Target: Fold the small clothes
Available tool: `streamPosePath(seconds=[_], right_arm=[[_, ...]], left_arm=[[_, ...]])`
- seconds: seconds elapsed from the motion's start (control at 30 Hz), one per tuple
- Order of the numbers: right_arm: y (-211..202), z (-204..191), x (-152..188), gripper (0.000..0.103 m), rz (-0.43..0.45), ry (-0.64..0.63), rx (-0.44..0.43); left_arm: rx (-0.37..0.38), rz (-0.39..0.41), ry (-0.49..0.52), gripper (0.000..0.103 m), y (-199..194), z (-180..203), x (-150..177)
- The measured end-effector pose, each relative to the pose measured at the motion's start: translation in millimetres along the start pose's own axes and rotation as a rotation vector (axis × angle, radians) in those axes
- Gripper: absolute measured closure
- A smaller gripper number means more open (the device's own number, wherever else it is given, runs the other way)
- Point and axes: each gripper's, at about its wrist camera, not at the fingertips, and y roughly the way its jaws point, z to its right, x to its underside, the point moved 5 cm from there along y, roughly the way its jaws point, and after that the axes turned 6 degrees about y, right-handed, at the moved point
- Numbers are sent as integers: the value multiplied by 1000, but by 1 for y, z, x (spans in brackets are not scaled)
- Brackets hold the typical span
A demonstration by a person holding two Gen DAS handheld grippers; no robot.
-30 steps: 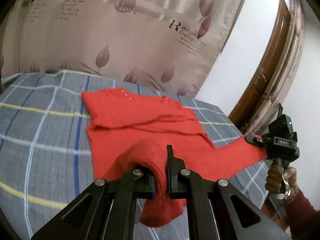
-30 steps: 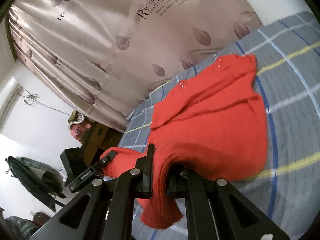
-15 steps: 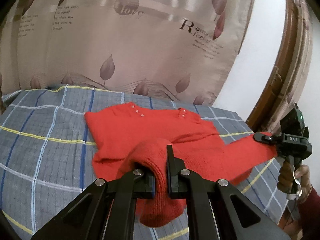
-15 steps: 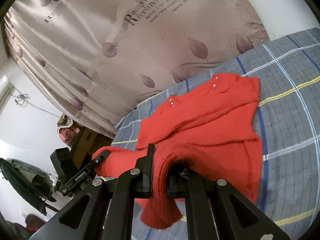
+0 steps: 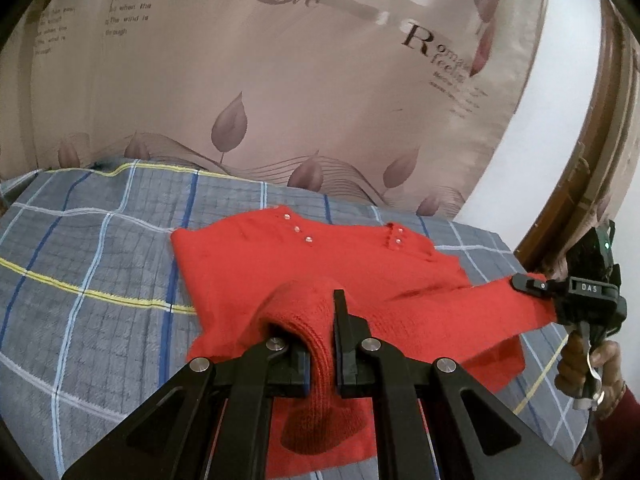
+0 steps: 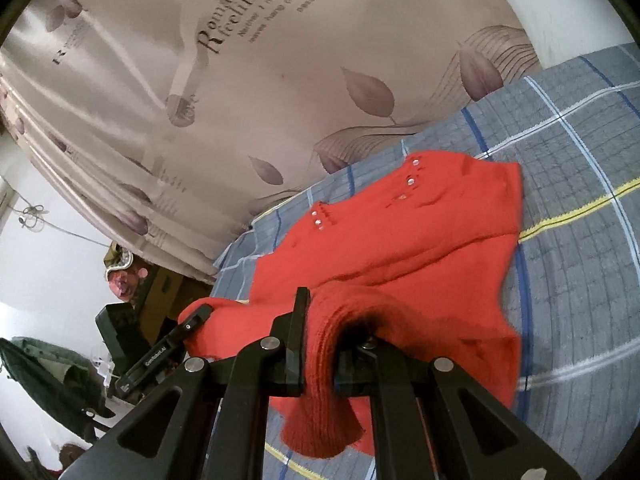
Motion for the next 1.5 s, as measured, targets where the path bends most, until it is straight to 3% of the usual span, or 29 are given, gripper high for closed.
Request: streamPosePath(seconds=[0.43,1.07,1.5], right_arm=[[33,26,-28,95,-16,61,16],[57,58,-43,95,-21,135,-2],[58,70,-52,90,14,200,-72]], left_arm=[[-34,-38,-32,95,41,-16,-7],[-57,-92,-57,94,84,-33,-12],[24,-115,-173,92,100,-46,-15]])
